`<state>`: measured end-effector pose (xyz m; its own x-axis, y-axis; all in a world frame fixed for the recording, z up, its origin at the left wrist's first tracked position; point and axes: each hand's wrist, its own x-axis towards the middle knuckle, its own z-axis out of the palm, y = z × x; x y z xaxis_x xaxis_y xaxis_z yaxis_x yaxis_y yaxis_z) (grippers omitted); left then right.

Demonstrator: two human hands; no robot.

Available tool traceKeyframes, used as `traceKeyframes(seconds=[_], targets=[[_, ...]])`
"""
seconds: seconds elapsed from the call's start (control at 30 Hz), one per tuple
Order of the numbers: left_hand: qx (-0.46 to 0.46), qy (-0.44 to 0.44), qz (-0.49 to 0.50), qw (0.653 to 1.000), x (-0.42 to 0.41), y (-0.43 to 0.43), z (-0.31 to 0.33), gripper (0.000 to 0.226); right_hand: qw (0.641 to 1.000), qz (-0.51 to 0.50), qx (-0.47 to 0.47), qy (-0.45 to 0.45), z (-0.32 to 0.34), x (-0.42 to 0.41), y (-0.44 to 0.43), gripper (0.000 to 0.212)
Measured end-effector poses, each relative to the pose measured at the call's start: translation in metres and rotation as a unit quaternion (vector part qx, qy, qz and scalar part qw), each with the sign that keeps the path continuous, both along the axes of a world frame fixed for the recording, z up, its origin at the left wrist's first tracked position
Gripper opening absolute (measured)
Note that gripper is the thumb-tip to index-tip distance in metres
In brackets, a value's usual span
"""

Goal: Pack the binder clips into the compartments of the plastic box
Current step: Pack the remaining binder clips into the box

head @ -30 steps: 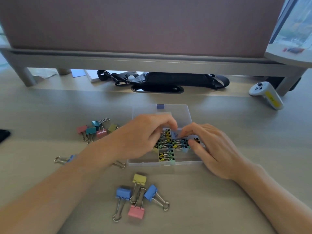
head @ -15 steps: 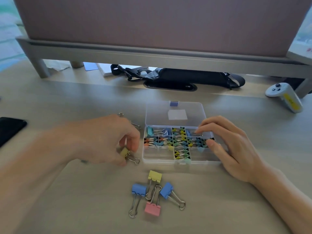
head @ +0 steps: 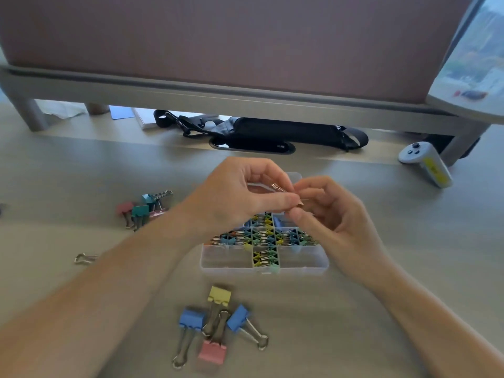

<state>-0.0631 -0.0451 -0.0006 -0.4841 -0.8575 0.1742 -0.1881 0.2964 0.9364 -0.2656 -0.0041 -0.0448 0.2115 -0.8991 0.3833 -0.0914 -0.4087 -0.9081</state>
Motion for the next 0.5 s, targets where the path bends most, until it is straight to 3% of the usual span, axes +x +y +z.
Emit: traceKeyframes(seconds=[0.13, 0.3, 0.5], targets=[[-0.02, 0.009, 0.018, 1.0, -0.025, -0.009, -0.01, 0.011, 0.998, -0.02, 0.05, -0.03, -0.004, -0.021, -0.007, 0.032], [-0.154, -0.114, -0.002, 0.981, -0.023, -0.014, -0.015, 0.012, 0.996, -0.059, 0.06, 0.037, -0.006, -0.045, -0.014, 0.03], [-0.258, -0.143, 0.019, 0.955, -0.023, -0.015, -0.026, 0.012, 0.992, -0.074, 0.026, 0.103, -0.009, -0.05, -0.015, 0.023]])
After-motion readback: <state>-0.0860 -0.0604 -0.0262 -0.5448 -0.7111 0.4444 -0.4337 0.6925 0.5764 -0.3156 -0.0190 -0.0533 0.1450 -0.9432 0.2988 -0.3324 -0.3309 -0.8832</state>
